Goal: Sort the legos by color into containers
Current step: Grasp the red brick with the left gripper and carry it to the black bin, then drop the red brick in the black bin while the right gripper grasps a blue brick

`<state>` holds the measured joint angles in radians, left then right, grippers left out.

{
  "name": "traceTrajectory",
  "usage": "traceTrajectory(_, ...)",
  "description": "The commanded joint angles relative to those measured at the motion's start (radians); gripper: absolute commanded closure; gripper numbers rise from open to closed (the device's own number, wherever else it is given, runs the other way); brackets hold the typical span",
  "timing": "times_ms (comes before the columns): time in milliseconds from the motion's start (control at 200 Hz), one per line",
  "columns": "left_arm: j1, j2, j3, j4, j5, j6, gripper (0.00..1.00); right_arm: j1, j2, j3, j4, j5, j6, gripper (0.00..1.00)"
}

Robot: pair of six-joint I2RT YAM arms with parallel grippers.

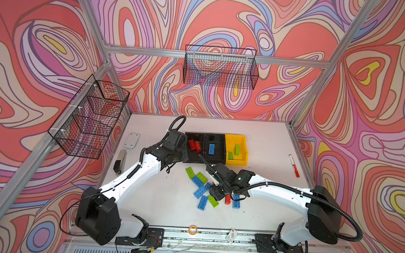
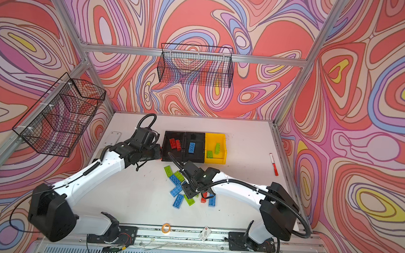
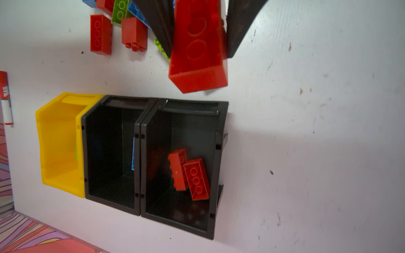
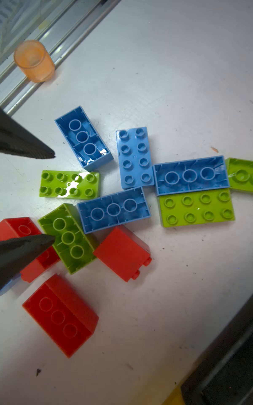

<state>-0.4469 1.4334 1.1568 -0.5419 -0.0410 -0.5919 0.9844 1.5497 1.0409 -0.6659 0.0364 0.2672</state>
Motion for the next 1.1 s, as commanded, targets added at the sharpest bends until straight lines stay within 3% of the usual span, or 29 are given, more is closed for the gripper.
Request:
traceTrajectory(0,0.021,0.126,0.111,-0.023,0.046,0.121,0.72,0.025,0.023,-0.001,0.005,0.052,0.008,0.4)
traceTrajectory(391,0.039,0.485,0.454,-0.049,0.062,0.219,0.67,0.033,0.046,-0.074,0.131,0.084,0.084,0.42)
traceTrajectory(531,0.05,0.536,0.507,-0.077,0.054,0.22,0.46,0.033,0.046,-0.072,0.126,0.111,0.088,0.42)
traceTrajectory(666,0.064,0.514,0.515,-0.08,0.043,0.224,0.32,0.033,0.049,-0.062,0.118,0.109,0.086,0.41)
traceTrajectory(881,0.092,0.371,0.457,-0.084,0.01,0.219,0.3,0.033,0.081,-0.05,0.126,0.105,0.073,0.42)
traceTrajectory(1092,0.131,0.104,0.217,-0.036,-0.014,0.176,0.3,0.033,0.132,-0.03,0.111,0.129,0.036,0.41)
